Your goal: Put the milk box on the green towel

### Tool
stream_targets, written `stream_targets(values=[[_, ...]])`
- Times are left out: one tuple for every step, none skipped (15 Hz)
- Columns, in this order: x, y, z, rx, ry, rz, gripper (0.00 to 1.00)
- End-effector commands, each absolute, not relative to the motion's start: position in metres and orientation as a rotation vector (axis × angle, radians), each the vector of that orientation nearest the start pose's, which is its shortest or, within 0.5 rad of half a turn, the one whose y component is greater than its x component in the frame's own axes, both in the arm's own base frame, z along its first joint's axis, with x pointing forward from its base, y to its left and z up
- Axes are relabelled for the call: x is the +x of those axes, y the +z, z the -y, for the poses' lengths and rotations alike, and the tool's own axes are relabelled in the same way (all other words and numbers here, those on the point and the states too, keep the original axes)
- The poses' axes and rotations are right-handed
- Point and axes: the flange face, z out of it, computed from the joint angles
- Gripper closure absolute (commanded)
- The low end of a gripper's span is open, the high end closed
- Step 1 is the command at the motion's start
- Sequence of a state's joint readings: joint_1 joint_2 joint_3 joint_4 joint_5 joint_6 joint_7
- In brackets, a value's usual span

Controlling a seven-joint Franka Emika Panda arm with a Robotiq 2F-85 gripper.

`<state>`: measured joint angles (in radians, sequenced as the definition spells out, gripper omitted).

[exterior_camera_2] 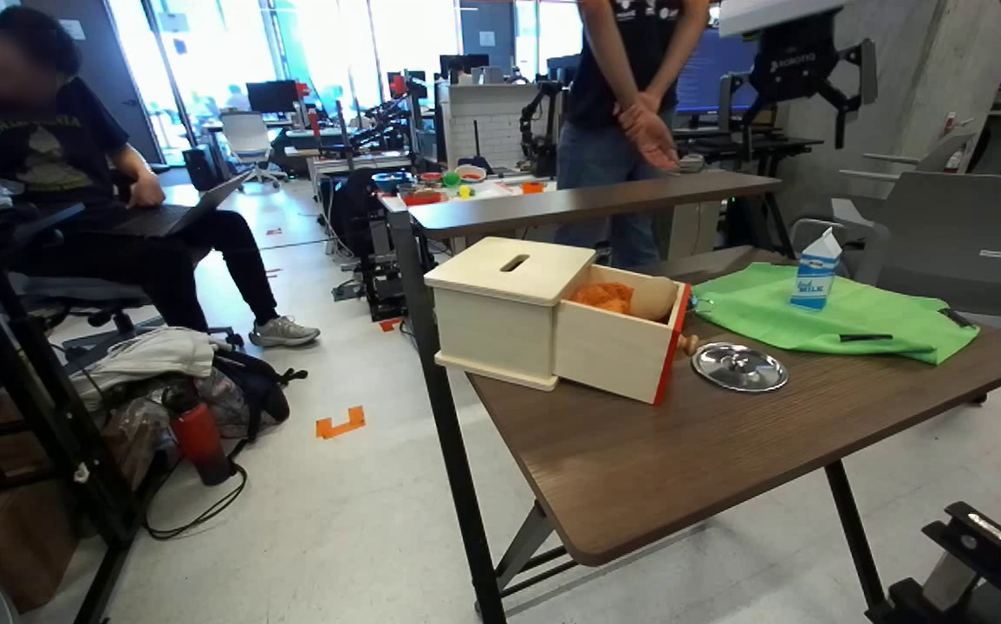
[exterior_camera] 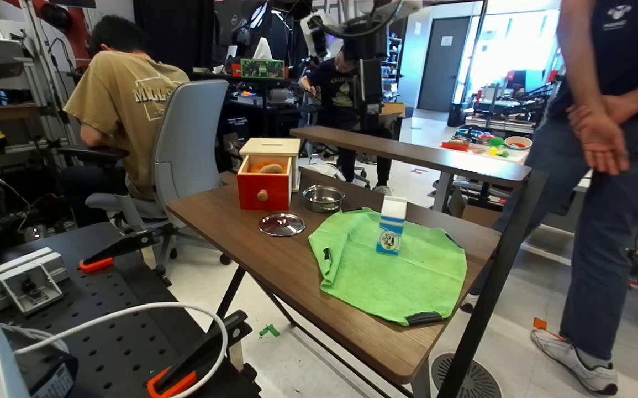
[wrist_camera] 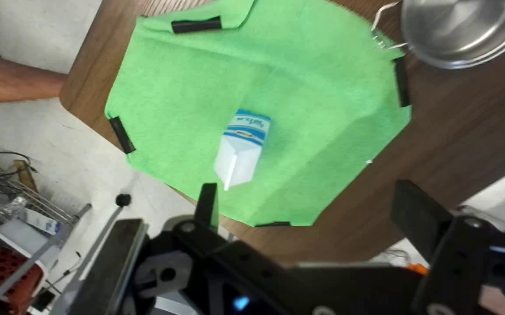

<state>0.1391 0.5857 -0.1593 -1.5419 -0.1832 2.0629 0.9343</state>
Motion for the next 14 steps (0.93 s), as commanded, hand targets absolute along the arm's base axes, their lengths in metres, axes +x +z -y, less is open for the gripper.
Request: stream_targets(values=[[0.646,0.368,-0.036,-3.015,-0.162,-1.163,0.0],[0.634,0.379,-0.047,-2.991,-0.158,-1.107,0.0],[0.619,0.39,-0.057,-2.982,-0.133,-1.039,0.0],[0.603,0.398,-0.066,-2.98,-0.103,-0.962,0.0],[0.589,0.404,-0.073,-2.989,-0.062,-0.88,0.0],[0.573,0.41,-0.079,-3.001,-0.036,-0.794,0.0],[0.562,0.413,-0.082,-3.01,-0.021,-0.708,0.0],[0.551,0.417,-0.084,-3.018,-0.006,-0.621,0.0],[0.541,0.42,-0.085,-3.032,-0.003,-0.531,0.0],[0.532,0.423,-0.085,-3.043,0.002,-0.441,0.0],[0.525,0.424,-0.084,-3.057,0.009,-0.352,0.0],[0.519,0.425,-0.083,-3.066,0.021,-0.264,0.0],[0.513,0.425,-0.081,-3.076,0.043,-0.177,0.0],[0.507,0.426,-0.08,-3.087,0.061,-0.109,0.0]])
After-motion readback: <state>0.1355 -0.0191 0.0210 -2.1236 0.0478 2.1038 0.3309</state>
